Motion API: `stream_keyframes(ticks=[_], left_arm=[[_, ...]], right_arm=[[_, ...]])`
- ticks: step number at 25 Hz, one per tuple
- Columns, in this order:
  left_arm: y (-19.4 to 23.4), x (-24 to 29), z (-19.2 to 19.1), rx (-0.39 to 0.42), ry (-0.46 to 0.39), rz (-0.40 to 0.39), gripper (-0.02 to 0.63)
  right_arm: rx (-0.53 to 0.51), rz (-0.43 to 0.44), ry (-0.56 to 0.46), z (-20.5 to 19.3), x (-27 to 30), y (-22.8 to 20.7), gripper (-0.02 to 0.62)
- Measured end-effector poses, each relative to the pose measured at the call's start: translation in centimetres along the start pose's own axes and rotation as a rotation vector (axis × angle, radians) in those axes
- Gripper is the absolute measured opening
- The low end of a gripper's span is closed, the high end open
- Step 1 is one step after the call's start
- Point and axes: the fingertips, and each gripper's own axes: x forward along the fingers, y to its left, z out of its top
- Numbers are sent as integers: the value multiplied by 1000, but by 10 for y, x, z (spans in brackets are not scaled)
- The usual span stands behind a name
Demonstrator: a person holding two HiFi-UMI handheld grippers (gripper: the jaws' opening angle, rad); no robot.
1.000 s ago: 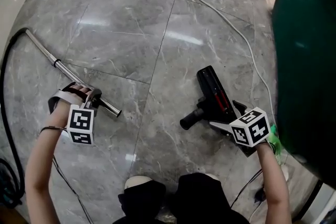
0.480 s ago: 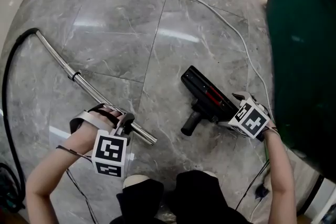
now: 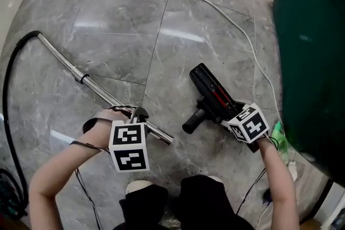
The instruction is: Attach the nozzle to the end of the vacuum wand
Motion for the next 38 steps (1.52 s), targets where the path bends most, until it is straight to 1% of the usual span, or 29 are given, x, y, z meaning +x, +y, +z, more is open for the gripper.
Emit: stream_keyframes(ticks=[6,8,11,12,15,16,19,22,26,33,35,38], left_arm=[[47,-6,20,-50,-70,73,192],[59,-9,23,-62,-85,100,192],[79,-15,30,-93,-120,145,193],[85,-18,33,-102,-133,159,193],[96,-28,41,-112,-164,187,195],[99,-31,43,-113,-171,192,195],[102,-36,45,-117,-182,200,196],[104,-36,46,-116,-182,209,195],[105,-32,44,-116,-172,222,196],[110,-21,42,-125,-148,262,198],[115,-16,45,-126,-131,298,198],[126,-6,52,-114,-96,367,198]], right_arm=[[245,-105,-145,-7,-21,-18,402],[327,-164,-198,-8,-32,-24,402],[388,-261,-244,-7,-45,-27,401],[415,-269,-255,-6,-45,-25,400],[531,-243,-294,-6,-42,-20,399],[540,-255,-296,-5,-41,-20,399],[511,-309,-281,-5,-41,-20,399],[530,-301,-290,-2,-41,-14,399],[543,-317,-294,3,-43,-4,399],[622,-319,-255,-7,-38,5,399],[611,-358,-235,-9,-40,2,399],[555,-445,-205,-4,-46,-8,399]])
